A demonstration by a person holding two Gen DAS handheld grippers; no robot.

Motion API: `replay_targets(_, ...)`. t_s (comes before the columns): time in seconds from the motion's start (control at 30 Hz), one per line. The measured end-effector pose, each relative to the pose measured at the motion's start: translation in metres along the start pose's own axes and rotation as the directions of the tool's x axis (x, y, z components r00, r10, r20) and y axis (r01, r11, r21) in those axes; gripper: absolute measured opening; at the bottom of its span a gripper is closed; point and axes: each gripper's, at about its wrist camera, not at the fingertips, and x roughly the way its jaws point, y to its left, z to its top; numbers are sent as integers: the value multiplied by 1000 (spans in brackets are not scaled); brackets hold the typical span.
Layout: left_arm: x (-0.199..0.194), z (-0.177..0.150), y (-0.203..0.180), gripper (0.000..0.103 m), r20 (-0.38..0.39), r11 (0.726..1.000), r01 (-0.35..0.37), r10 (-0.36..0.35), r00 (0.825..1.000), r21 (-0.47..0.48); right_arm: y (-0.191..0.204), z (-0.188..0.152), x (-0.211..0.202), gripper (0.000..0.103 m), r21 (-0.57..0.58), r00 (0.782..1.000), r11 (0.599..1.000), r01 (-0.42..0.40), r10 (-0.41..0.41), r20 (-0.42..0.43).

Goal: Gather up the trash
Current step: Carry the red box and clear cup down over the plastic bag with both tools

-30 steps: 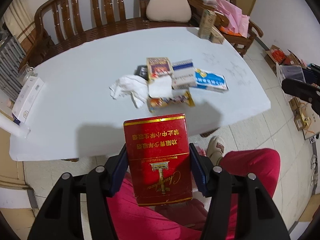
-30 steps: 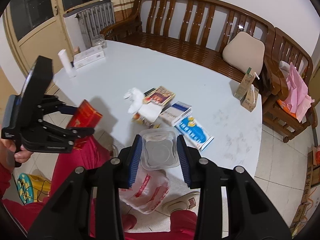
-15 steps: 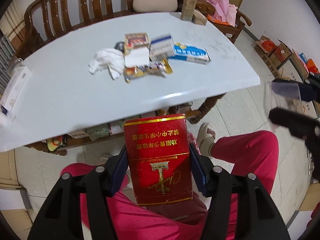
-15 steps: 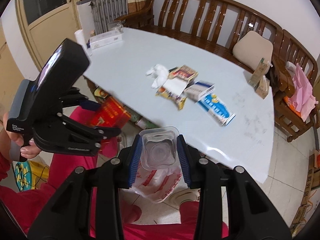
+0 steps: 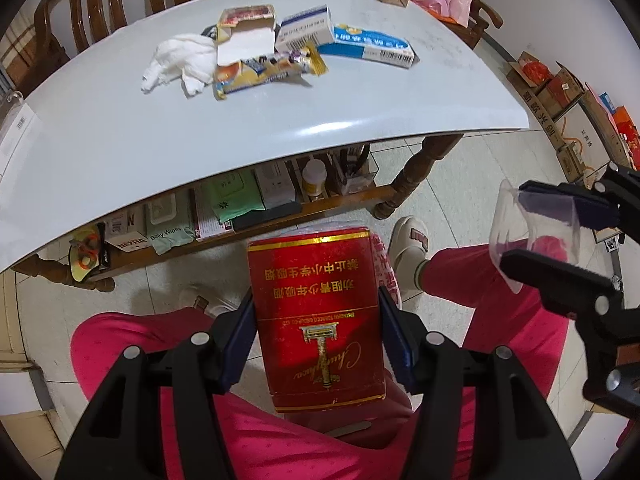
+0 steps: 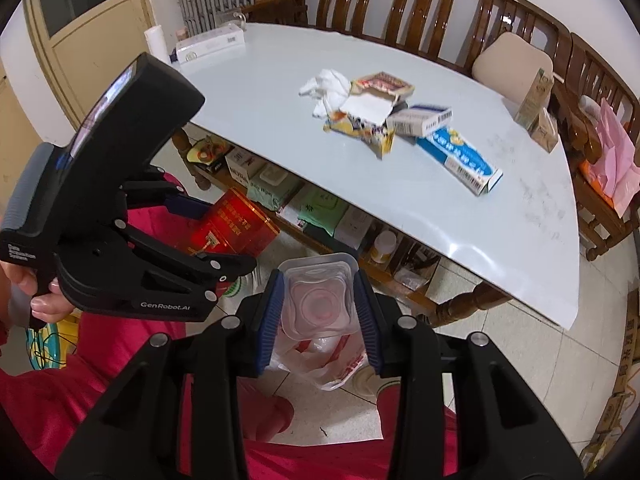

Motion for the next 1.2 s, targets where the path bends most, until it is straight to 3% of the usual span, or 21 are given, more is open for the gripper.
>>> replay_targets(0.57, 92, -2, 8, 56, -112, 998, 16, -24, 993, -67, -9, -47, 89, 36, 57, 996, 998, 24, -19, -86)
replay_targets(0.73, 123, 1, 14, 56, -160, 993, 33, -51, 986, -116, -13, -58, 117, 36, 98, 993, 995, 5, 7, -122)
replay_targets(1.2, 199, 5, 28, 56, -268, 985, -5, -43, 963, -174, -19, -85, 193, 36, 202, 976, 979, -18, 61, -208)
